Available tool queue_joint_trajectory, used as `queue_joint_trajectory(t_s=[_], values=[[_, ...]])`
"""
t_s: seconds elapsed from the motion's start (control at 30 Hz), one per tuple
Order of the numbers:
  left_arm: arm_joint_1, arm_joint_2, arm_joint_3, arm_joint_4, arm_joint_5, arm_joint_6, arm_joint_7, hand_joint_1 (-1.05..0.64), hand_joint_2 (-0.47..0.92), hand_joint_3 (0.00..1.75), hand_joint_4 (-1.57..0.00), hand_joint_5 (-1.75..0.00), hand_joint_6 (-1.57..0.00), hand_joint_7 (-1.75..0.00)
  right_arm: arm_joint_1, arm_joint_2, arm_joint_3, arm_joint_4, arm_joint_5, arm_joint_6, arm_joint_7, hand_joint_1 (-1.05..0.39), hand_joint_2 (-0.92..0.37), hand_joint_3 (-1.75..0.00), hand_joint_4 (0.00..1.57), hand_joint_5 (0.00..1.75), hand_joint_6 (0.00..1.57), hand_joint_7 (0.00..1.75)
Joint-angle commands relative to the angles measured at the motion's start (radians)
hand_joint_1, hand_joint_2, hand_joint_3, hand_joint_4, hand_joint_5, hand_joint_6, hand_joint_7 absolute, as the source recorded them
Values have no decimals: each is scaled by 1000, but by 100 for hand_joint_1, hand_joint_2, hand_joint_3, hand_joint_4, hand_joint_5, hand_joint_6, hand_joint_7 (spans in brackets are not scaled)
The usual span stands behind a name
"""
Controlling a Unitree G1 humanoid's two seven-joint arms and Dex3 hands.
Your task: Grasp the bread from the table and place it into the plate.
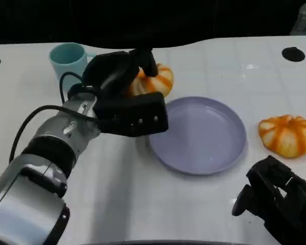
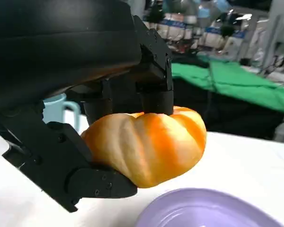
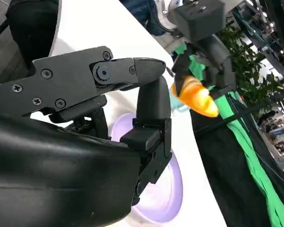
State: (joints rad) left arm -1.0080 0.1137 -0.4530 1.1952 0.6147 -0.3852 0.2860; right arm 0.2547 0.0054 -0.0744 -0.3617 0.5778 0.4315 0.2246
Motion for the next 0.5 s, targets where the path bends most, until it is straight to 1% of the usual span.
queue_joint_trajectory(t_s=[0.03,0.17,0.27,0.33,0.43,0.5], values=[[-60,-38,-6,-18,-12,-24,-80,-18,49,106,-94,-175,-74,-175,9,-1,-6,-15,10,5,-11,-54,-92,-22,68,175,56,161],[-83,-67,-13,-14,-15,-16,-176,-20,49,112,-94,-175,-76,-175,12,0,1,-17,2,-1,-11,-55,-92,-22,67,175,56,162],[-90,-85,-18,-7,-14,-7,-240,-19,50,112,-92,-175,-75,-175,15,-1,4,-21,2,-4,-9,-55,-92,-22,66,175,55,162],[-91,-91,-19,-5,-12,1,-265,-18,51,110,-90,-175,-74,-175,16,-1,5,-22,1,-5,-8,-55,-92,-23,66,175,54,163],[-90,-110,-36,9,5,12,-259,-18,51,104,-88,-175,-73,-175,19,-2,6,-24,1,-7,-5,-55,-92,-24,65,175,53,163],[-90,-124,-46,23,15,25,-250,-16,51,97,-87,-175,-71,-175,20,-3,6,-23,2,-9,0,-54,-92,-24,65,175,53,162]])
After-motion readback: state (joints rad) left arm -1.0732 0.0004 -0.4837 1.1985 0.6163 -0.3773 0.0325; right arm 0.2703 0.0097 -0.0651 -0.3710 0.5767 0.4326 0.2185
